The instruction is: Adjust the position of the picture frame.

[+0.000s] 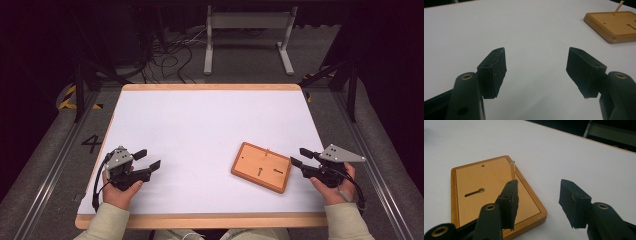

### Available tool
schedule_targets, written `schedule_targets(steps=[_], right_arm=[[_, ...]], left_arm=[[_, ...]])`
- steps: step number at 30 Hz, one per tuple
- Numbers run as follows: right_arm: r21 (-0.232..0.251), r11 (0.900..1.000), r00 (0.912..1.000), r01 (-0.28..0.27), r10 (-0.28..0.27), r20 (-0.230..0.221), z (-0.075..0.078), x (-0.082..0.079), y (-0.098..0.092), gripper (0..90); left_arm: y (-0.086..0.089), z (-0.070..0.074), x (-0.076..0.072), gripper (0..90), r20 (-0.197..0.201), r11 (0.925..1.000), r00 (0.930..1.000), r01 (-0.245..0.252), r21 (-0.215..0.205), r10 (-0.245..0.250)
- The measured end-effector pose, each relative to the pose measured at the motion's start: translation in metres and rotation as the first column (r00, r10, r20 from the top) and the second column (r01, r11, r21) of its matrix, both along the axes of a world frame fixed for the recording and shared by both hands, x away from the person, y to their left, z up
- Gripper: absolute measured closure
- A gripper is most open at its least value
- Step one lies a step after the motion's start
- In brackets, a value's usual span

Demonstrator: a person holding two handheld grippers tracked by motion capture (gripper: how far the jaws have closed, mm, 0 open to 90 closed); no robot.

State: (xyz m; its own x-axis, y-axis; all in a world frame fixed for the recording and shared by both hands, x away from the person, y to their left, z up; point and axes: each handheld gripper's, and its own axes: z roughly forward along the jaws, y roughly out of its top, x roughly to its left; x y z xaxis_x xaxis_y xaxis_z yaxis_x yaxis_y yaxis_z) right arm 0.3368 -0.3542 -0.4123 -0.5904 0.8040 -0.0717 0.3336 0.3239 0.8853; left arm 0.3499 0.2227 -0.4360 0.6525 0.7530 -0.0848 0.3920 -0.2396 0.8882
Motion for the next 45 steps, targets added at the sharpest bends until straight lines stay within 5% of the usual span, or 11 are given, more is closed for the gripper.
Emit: schedule_targets(steps=[9,14,22,27,33,45], right_arm=[[-0.036,0.998,0.9942,0.047,-0.050,-0.095,0.008,0.014,-0.001,54.4],[-0.072,0.995,0.9880,0.073,-0.082,-0.131,0.010,0.017,-0.003,64.5],[-0.179,0.979,0.9638,0.098,-0.138,-0.228,0.010,0.024,0.003,86.5],[-0.214,0.972,0.9528,0.099,-0.155,-0.261,0.006,0.028,0.006,86.9],[-0.269,0.959,0.9248,0.084,-0.176,-0.337,-0.005,0.032,0.009,89.9],[-0.307,0.951,0.9017,0.042,-0.169,-0.398,-0.015,0.035,0.018,90.0]], left_arm=[[0.000,-0.001,0.001,32.5,-0.010,1.0000,0.9999,0.001,0.004,-0.001],[-0.001,-0.002,0.001,32.5,-0.018,1.0000,0.9998,-0.001,0.000,0.001],[-0.001,-0.001,0.002,32.5,-0.014,1.0000,0.9999,-0.002,0.006,0.002],[0.000,-0.001,0.002,32.5,-0.014,1.0000,0.9999,-0.005,0.006,0.005],[0.000,-0.001,0.001,32.5,-0.014,0.9999,0.9999,-0.010,0.004,0.010],[0.001,-0.001,0.002,32.5,-0.017,0.9999,0.9998,-0.015,0.003,0.015]])
